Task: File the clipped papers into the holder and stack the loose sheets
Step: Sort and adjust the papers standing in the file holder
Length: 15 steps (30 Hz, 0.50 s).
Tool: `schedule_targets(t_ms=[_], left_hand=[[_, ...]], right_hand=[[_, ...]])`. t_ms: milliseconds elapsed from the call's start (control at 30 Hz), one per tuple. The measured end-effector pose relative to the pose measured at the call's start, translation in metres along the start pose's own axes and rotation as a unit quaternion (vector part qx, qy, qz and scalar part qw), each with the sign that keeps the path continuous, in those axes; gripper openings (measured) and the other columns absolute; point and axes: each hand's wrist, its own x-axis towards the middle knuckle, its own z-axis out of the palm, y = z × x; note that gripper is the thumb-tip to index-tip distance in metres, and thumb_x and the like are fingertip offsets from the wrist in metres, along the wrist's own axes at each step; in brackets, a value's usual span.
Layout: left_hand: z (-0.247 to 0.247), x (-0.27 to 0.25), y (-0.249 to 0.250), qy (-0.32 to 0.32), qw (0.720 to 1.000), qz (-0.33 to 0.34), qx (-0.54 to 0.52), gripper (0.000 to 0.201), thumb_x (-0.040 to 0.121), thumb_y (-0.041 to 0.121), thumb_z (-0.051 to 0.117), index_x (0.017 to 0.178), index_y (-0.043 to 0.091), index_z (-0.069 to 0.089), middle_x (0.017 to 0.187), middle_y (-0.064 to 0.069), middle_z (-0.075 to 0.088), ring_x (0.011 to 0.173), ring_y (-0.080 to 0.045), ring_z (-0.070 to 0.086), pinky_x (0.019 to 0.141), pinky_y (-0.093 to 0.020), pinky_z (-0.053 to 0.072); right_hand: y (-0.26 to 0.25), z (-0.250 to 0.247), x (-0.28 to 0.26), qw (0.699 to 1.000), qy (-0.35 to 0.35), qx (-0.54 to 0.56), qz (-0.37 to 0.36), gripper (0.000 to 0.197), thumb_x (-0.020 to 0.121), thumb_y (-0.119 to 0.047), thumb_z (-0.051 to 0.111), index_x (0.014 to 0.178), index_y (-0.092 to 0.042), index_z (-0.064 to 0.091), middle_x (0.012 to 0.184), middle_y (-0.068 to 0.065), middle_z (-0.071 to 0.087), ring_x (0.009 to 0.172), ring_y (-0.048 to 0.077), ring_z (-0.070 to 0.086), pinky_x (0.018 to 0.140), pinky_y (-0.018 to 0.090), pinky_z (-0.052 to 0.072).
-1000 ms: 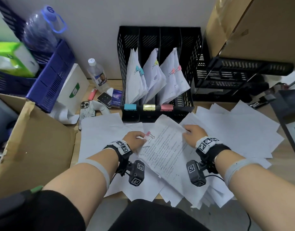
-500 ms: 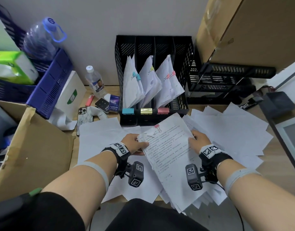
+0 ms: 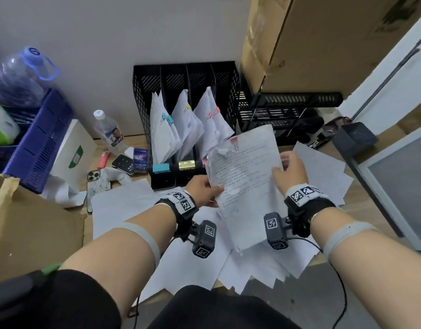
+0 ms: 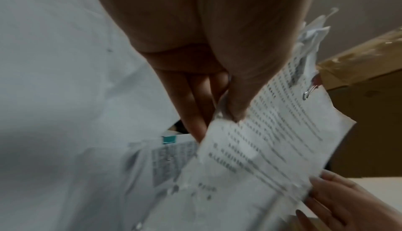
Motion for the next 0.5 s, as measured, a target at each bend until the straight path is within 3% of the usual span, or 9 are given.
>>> schedule_targets(t_ms=[67, 133, 200, 333, 400, 500], left_hand=[[0.007, 0.003, 0.022, 0.018, 0.998, 0.06, 0.023, 0.006, 0.095, 0.008, 0.064, 0.096, 0.008, 0.069, 0.094, -0.012, 0.073, 0.082, -0.027, 0.074, 0.071, -0.039, 0.064], [0.014, 0.005, 0.042, 0.038, 0.992, 0.116, 0.041, 0.02, 0.095, 0.007, 0.061, 0.076, 0.01, 0.065, 0.08, -0.012, 0.068, 0.073, -0.029, 0.072, 0.067, -0.039, 0.064], [0.022, 0.004, 0.058, 0.037, 0.986, 0.152, 0.053, 0.028, 0.098, 0.01, 0.058, 0.072, 0.015, 0.066, 0.079, -0.012, 0.07, 0.076, -0.03, 0.074, 0.068, -0.04, 0.064], [0.039, -0.001, 0.082, 0.004, 0.979, 0.197, 0.057, 0.036, 0.099, 0.002, 0.049, 0.078, 0.023, 0.069, 0.076, 0.002, 0.07, 0.075, -0.016, 0.072, 0.066, -0.027, 0.063], [0.046, -0.002, 0.089, -0.012, 0.974, 0.212, 0.078, 0.037, 0.094, -0.001, 0.047, 0.083, 0.023, 0.073, 0.078, 0.001, 0.072, 0.081, -0.022, 0.073, 0.069, -0.033, 0.064], [0.052, -0.001, 0.093, -0.067, 0.965, 0.221, 0.121, 0.035, 0.092, 0.008, 0.052, 0.109, 0.029, 0.075, 0.098, -0.004, 0.076, 0.092, -0.02, 0.073, 0.075, -0.037, 0.064]], right_hand=[[-0.01, -0.01, 0.0, 0.998, 0.04, -0.036, -0.027, 0.043, 0.077, -0.023, 0.068, 0.117, -0.016, 0.051, 0.12, 0.009, 0.05, 0.11, 0.027, 0.052, 0.096, 0.037, 0.046], [-0.022, -0.014, -0.004, 0.998, 0.021, -0.052, -0.04, 0.058, 0.075, -0.032, 0.072, 0.124, -0.016, 0.046, 0.126, 0.009, 0.044, 0.114, 0.025, 0.049, 0.099, 0.034, 0.043], [-0.032, -0.015, -0.01, 0.998, 0.0, -0.044, -0.044, 0.076, 0.073, -0.042, 0.076, 0.133, -0.016, 0.04, 0.131, 0.009, 0.04, 0.117, 0.024, 0.049, 0.103, 0.033, 0.042], [-0.053, -0.019, -0.018, 0.997, -0.072, 0.023, -0.012, 0.106, 0.066, -0.059, 0.077, 0.148, -0.016, 0.025, 0.142, 0.006, 0.042, 0.125, 0.024, 0.049, 0.101, 0.042, 0.048], [-0.059, -0.019, -0.02, 0.985, -0.149, 0.083, 0.021, 0.105, 0.06, -0.066, 0.077, 0.144, -0.019, 0.035, 0.137, -0.001, 0.049, 0.121, 0.021, 0.053, 0.088, 0.042, 0.058], [-0.067, -0.019, -0.023, 0.977, -0.19, 0.075, 0.063, 0.096, 0.042, -0.084, 0.072, 0.114, -0.02, 0.063, 0.112, -0.003, 0.067, 0.094, 0.013, 0.069, 0.079, 0.035, 0.061]])
